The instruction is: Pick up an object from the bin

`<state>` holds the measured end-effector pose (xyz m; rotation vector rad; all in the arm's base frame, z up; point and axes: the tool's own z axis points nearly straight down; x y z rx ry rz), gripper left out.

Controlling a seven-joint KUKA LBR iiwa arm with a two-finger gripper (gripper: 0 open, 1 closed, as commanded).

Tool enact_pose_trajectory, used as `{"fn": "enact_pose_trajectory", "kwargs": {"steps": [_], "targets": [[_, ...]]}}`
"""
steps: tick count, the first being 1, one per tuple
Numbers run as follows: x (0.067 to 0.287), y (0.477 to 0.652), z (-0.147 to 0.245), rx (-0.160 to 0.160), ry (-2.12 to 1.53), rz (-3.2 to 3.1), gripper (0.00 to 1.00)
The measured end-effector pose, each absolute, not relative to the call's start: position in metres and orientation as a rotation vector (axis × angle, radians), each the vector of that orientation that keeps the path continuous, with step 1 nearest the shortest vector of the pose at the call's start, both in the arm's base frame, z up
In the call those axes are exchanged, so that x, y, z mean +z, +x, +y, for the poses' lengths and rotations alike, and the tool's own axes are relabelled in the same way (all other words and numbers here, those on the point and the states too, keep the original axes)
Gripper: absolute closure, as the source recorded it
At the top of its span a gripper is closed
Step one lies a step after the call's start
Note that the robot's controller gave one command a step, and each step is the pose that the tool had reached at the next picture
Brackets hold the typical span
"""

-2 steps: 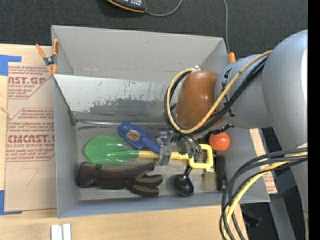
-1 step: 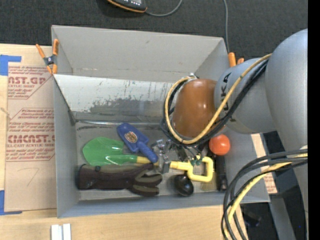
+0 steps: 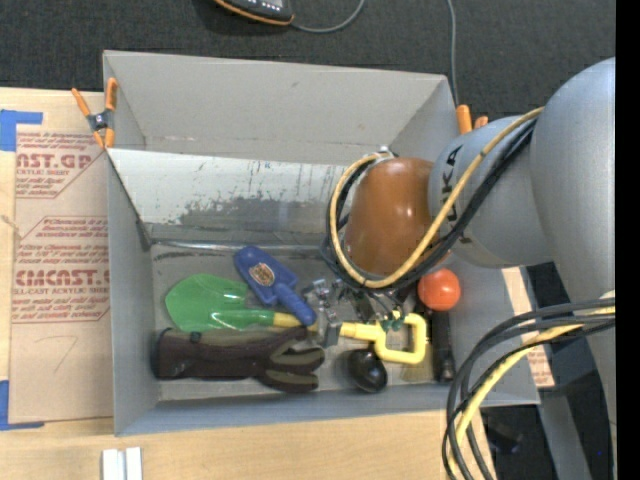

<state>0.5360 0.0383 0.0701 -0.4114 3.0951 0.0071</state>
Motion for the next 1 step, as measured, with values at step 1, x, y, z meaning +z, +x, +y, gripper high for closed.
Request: {"fn": "enact_pose_trajectory", "kwargs": {"steps": [1], "targets": [[0.0700, 0.5336, 0.0410, 0.006, -0.430, 3.091, 1.00]]}}
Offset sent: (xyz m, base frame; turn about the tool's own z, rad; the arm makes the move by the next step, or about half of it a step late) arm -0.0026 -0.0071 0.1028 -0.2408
